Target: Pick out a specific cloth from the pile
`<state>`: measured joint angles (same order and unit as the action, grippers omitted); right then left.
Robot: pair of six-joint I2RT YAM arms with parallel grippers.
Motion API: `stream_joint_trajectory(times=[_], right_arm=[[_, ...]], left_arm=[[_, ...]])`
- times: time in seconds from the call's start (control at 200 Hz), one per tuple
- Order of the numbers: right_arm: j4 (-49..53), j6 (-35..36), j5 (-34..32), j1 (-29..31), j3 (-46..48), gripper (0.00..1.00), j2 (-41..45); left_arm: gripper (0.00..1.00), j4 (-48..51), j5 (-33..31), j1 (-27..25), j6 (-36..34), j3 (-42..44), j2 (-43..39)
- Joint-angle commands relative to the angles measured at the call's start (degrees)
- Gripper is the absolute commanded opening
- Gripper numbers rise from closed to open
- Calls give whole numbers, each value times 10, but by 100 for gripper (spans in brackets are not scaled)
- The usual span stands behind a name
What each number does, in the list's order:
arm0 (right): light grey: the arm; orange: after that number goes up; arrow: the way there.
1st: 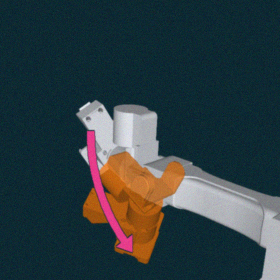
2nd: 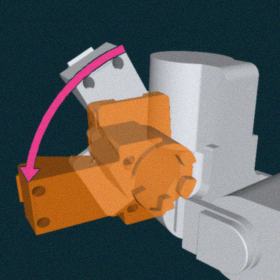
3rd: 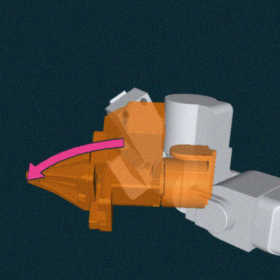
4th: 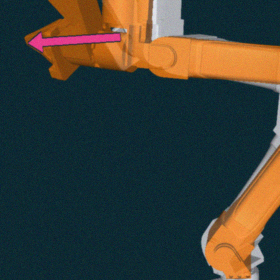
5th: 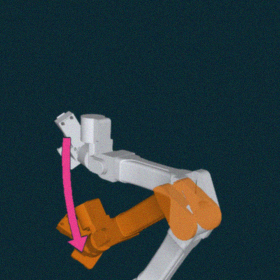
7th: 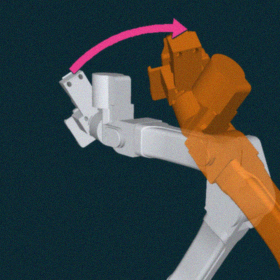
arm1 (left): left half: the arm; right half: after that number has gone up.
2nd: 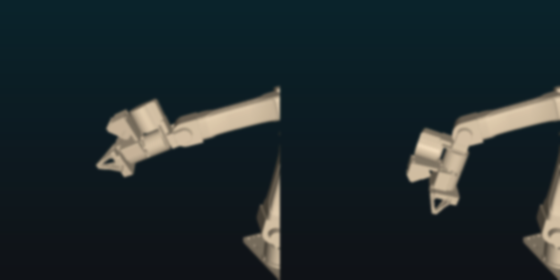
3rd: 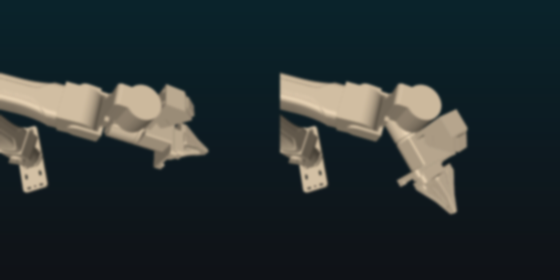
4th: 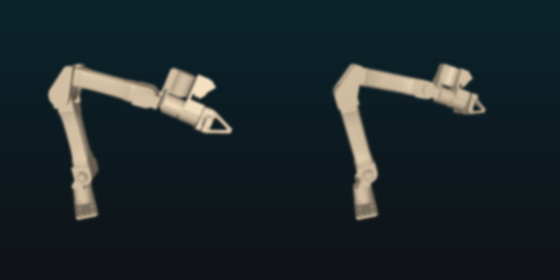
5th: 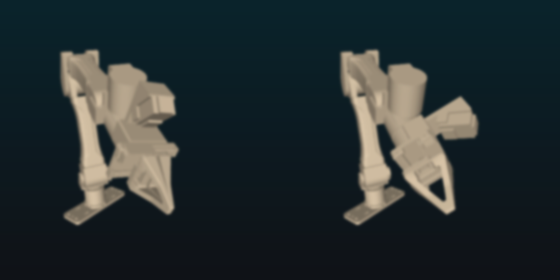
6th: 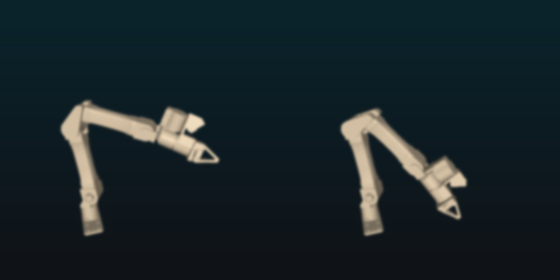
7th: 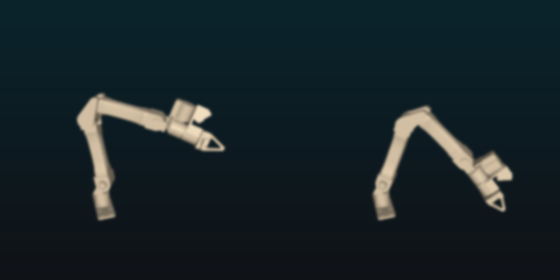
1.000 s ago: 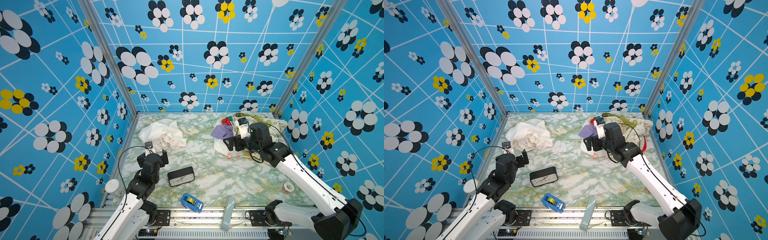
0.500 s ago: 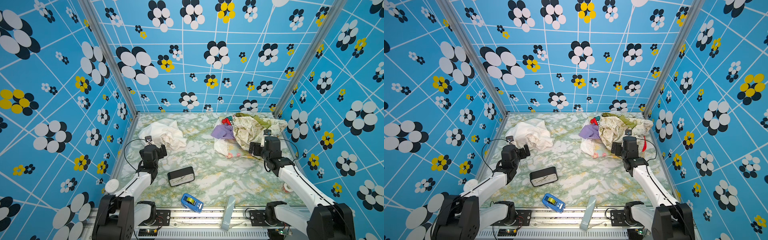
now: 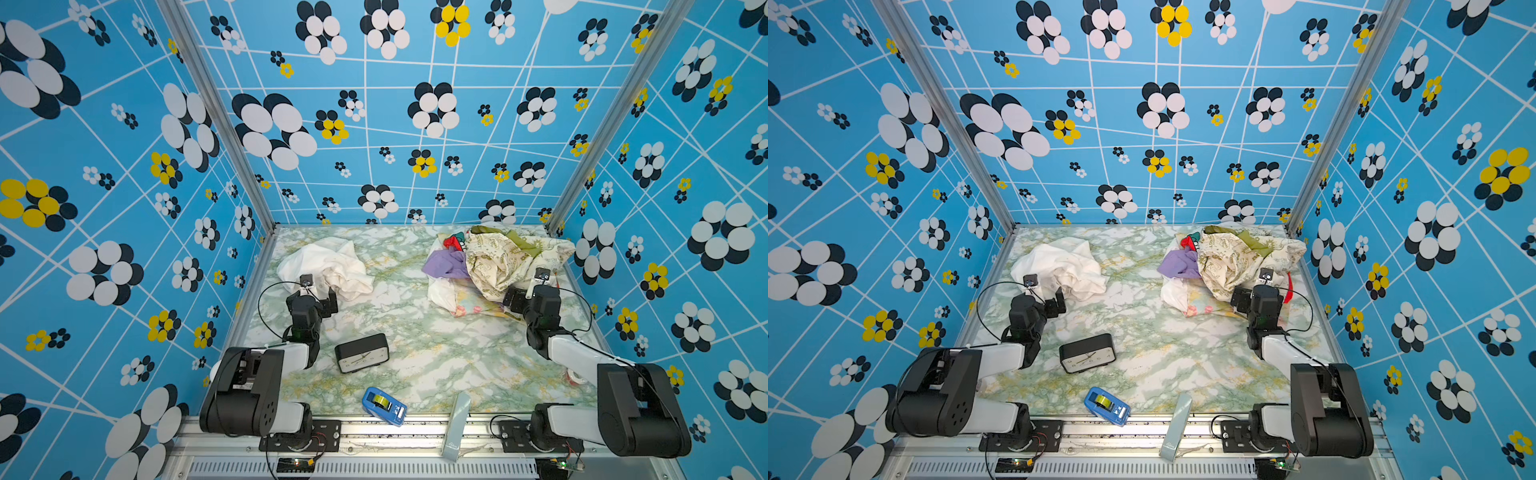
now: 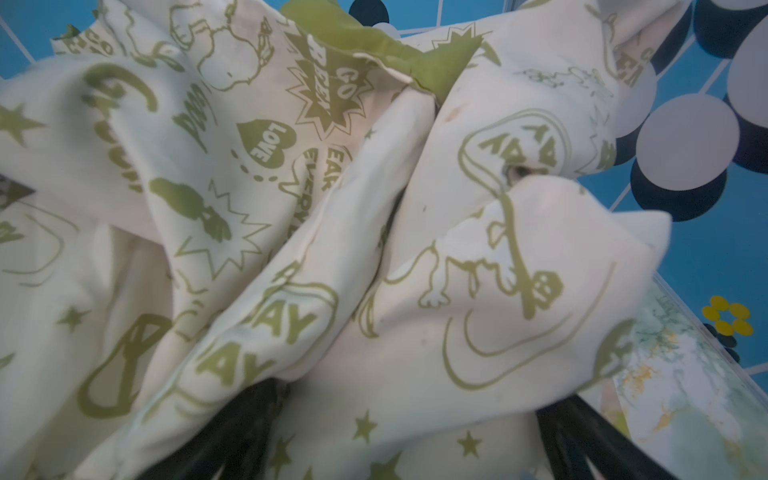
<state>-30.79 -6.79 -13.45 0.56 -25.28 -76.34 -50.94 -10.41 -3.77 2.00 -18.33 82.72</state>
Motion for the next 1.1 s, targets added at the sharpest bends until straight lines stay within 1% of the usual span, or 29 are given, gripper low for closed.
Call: stream_joint_trajectory(times=[0.0, 0.115, 0.185, 0.235, 0.265, 0.335, 0.405, 0.43, 0.48, 0.52, 0.675, 0.75, 1.094], right_arm=[[-80, 2, -15, -6, 16, 99, -15], [-128, 2, -9, -13, 31, 99, -32], [-144, 0, 3, -18, 33, 99, -53], [-174, 4, 9, -19, 36, 99, -73], [-178, 7, 19, -19, 34, 99, -77], [-153, 12, 35, -18, 29, 99, -72], [-163, 18, 50, -19, 27, 99, -87], [-169, 19, 56, -18, 26, 99, -99], [-216, 32, 78, -17, 33, 99, -123], [-221, 36, 90, -17, 37, 99, -124], [-218, 37, 89, -17, 36, 99, -124], [-217, 39, 89, -17, 35, 99, -124], [-217, 38, 88, -17, 35, 99, -124]], left_arm=[[99, -69, 27, -2, -29, 9, 20], [99, -73, 28, -7, -34, 10, 23], [99, -89, 38, -7, -38, 15, 33], [99, -101, 41, -8, -42, 15, 45], [99, -108, 43, -9, -43, 15, 52], [99, -120, 43, -11, -47, 16, 62], [99, -116, 38, -12, -46, 14, 64], [99, -114, 38, -12, -45, 13, 62], [99, -108, 33, -11, -44, 10, 62], [99, -103, 25, -12, -41, 6, 63], [99, -48, -16, -4, -16, -23, 62], [99, -36, -4, 8, -5, -26, 60], [99, -36, 5, 14, 0, -26, 60]])
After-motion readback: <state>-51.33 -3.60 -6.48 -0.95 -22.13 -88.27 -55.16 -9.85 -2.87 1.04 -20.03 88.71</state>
